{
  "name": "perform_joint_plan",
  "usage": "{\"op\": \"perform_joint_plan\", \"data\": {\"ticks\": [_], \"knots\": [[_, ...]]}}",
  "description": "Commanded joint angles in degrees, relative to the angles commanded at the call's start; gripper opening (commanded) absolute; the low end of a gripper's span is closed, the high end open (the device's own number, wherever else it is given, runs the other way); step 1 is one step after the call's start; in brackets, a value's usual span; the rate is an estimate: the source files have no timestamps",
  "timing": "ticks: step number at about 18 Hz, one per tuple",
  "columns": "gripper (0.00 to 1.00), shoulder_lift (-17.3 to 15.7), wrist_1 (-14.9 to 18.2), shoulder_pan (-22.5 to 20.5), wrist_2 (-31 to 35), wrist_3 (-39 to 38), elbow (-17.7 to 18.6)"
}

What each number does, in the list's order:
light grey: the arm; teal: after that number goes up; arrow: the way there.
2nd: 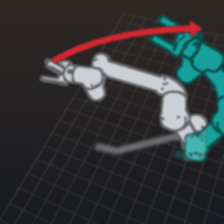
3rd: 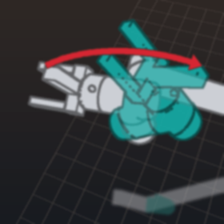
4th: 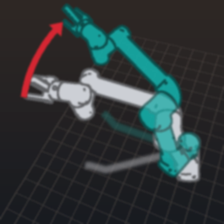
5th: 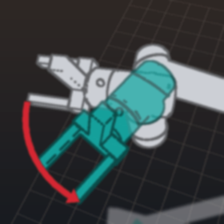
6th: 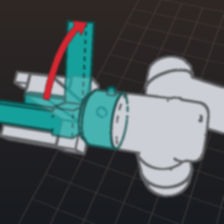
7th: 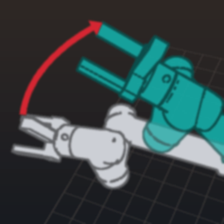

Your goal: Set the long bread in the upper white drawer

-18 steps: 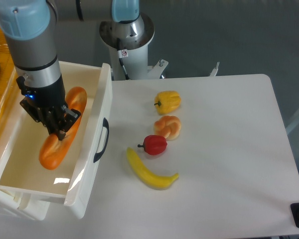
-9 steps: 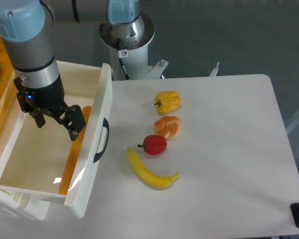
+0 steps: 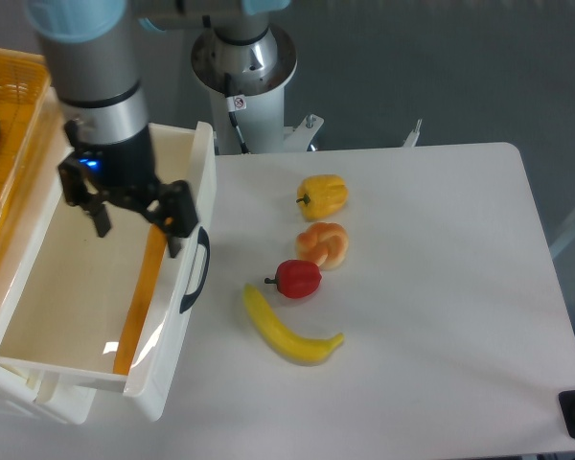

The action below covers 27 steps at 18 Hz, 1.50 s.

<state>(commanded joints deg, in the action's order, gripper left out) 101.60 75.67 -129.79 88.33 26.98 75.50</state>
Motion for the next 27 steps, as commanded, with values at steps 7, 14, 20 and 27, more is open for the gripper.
{"op": "perform_joint_plan", "data": {"ticks": [7, 14, 20, 27], "knots": [[1.00, 0.26, 0.00, -13.63, 0.09, 12.39, 3.68], [1.00, 2.72, -0.35, -19.18, 3.16, 24.34, 7.64], [1.00, 8.34, -1.31, -22.07, 3.17, 29.96, 7.38], [1.00, 13.62, -2.02, -22.44, 3.34, 44.99, 7.47]]}}
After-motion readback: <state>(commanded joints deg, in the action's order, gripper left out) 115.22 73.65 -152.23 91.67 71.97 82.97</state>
